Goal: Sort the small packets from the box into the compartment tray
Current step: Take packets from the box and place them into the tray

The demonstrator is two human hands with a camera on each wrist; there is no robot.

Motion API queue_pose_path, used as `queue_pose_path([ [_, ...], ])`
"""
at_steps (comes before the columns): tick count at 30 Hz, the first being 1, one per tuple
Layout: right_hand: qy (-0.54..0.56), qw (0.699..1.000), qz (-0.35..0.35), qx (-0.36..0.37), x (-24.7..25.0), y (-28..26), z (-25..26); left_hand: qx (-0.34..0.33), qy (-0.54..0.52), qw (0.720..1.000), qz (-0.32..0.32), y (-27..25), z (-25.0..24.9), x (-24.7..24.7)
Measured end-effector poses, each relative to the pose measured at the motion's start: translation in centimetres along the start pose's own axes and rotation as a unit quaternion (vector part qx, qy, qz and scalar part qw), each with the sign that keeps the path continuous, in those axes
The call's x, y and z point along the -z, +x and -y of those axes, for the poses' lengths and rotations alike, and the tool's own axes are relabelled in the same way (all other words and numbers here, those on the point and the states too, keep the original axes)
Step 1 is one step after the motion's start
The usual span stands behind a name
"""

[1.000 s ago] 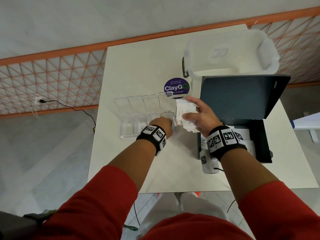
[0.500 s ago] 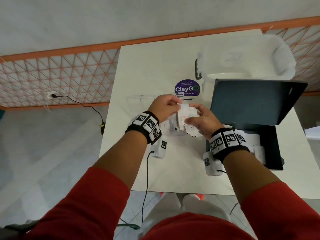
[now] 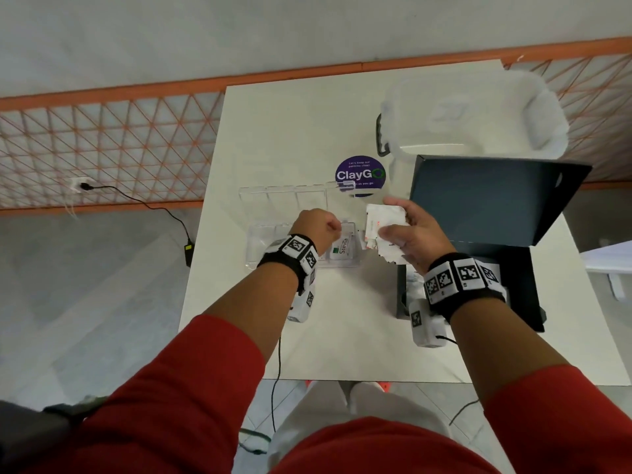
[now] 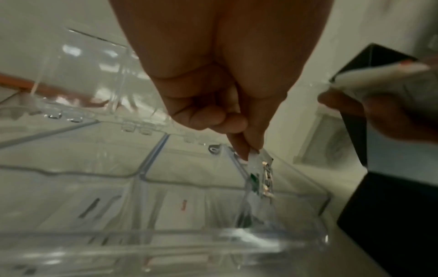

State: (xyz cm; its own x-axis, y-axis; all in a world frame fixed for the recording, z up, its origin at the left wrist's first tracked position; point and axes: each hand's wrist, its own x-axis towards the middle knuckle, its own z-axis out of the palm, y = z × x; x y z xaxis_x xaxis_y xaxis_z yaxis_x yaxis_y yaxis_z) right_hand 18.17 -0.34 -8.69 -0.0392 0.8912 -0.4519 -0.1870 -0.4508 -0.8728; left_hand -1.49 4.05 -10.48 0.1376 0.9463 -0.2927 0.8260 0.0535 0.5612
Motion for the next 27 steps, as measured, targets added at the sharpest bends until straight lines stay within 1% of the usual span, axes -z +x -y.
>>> queue_pose_path([
  [3,-0.002,1.000,0.004,0.004,0.2,0.2,0.0,-0.018,0.067,0.997,0.038,0.1,-0.1,-0.7],
  [6,0.001,1.000,0.008,0.008,0.2,0.4,0.0,-0.053,0.131,0.988,0.068,0.2,-0.1,-1.1],
  [9,0.008,1.000,0.015,0.011,0.0,0.5,-0.1,-0.077,0.131,0.987,0.045,0.0,0.1,-1.1],
  [11,0.015,1.000,0.022,0.010,-0.2,0.6,-0.3,-0.097,0.086,0.991,0.018,-0.2,0.1,-0.6],
  [13,0.014,0.999,0.031,0.006,-0.5,0.8,-0.5,-0.114,0.019,0.993,-0.023,-0.4,-0.3,0.2],
  [15,0.001,0.999,0.039,-0.003,-1.2,1.0,-0.6,-0.106,-0.071,0.990,-0.059,-0.7,-0.8,1.3],
  [16,-0.013,0.999,0.044,-0.008,-1.5,1.1,-0.6,-0.091,-0.120,0.987,-0.060,-0.8,-1.0,1.8],
  [18,-0.046,0.997,0.056,-0.016,-2.4,1.4,-0.6,-0.060,-0.194,0.978,-0.039,-1.2,-1.2,2.8],
  [21,-0.065,0.995,0.078,-0.020,-3.9,1.7,-0.5,-0.032,-0.206,0.978,-0.023,-1.6,-0.5,4.0],
  [24,-0.040,0.996,0.077,-0.011,-5.6,1.9,-0.8,-0.001,-0.263,0.965,-0.012,-2.1,1.2,5.2],
  [27,0.009,0.997,0.071,-0.005,-6.9,2.2,-1.3,0.008,-0.309,0.951,-0.016,-2.8,3.1,6.3],
])
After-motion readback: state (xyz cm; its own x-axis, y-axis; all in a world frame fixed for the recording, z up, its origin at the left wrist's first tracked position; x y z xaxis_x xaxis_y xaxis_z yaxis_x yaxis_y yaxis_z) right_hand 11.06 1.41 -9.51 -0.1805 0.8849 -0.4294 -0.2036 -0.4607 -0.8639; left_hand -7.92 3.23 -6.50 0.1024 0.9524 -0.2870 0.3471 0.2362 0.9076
